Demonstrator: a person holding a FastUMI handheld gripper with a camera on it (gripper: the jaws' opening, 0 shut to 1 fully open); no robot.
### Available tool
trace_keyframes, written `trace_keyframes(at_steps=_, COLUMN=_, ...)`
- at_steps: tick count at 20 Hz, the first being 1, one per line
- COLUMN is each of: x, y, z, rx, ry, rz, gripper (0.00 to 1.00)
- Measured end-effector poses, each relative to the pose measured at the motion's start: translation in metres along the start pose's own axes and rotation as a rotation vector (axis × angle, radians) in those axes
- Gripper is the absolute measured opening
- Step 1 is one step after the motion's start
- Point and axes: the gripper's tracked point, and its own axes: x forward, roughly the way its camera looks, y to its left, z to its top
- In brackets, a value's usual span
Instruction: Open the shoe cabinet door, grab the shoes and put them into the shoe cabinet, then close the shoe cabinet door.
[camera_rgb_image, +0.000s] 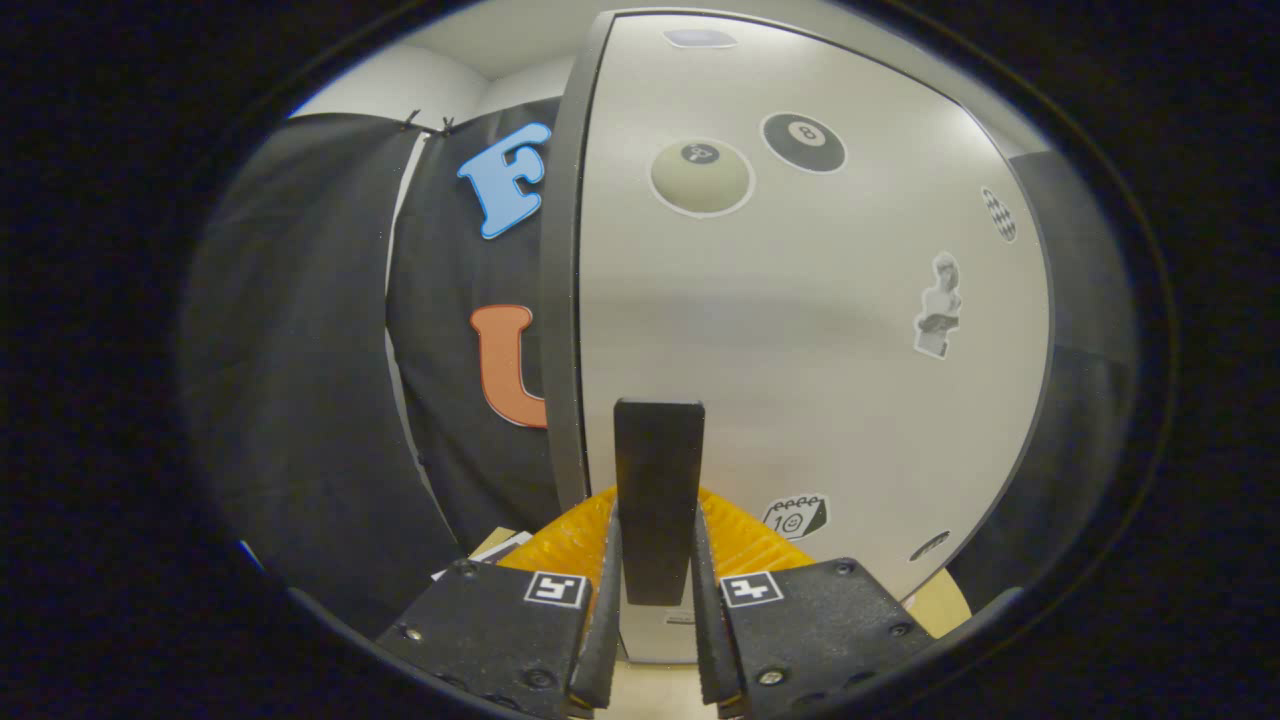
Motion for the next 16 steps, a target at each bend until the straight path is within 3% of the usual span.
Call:
trace_keyframes(at_steps=5, x=-0.022, y=0.001, z=-0.003, rx=-0.008, ry=0.013, rz=0.039, gripper=0.28)
trace_keyframes(at_steps=16, x=-0.148, y=-0.042, z=-0.024, rx=-0.056, ry=0.021, rz=0.232, gripper=0.28)
